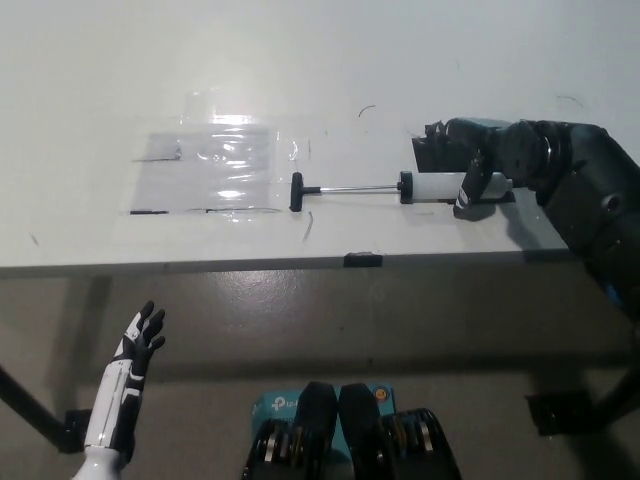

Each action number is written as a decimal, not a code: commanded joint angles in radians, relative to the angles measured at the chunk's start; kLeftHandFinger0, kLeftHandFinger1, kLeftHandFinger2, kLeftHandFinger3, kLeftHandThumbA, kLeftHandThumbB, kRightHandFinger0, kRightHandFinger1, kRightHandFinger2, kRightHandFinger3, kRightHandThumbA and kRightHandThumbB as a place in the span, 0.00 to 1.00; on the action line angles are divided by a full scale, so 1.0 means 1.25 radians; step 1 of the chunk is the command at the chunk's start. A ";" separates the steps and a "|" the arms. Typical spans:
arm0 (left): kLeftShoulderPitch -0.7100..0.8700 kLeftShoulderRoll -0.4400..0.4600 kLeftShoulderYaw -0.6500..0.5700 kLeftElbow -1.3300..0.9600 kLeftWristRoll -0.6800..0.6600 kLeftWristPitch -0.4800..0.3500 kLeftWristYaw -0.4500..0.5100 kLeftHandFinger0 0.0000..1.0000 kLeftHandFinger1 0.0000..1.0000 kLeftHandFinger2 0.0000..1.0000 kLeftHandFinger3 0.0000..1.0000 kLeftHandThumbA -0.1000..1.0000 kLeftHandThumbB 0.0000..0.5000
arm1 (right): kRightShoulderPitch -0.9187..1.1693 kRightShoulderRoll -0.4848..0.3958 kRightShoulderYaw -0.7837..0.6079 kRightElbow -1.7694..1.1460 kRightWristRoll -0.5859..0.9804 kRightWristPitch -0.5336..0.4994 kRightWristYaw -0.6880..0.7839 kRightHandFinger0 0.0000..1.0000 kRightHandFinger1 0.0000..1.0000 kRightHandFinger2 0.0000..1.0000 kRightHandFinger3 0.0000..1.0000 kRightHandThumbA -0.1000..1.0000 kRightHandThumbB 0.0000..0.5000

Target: The robot uses right hand to pick up a small white air pumper and uses its left hand to compress it, and then puts it on the desk

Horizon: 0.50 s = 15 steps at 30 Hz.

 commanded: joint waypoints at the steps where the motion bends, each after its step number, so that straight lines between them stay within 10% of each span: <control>1: -0.009 0.013 0.002 -0.019 -0.010 -0.031 -0.002 1.00 1.00 1.00 1.00 1.00 0.04 | -0.074 0.008 0.012 0.016 -0.023 -0.030 0.017 1.00 1.00 1.00 1.00 1.00 0.81; 15: -0.012 0.019 0.001 -0.020 -0.008 -0.032 -0.005 1.00 1.00 1.00 1.00 1.00 0.02 | -0.088 0.029 0.032 0.067 -0.048 -0.041 0.001 1.00 1.00 1.00 0.92 0.88 0.74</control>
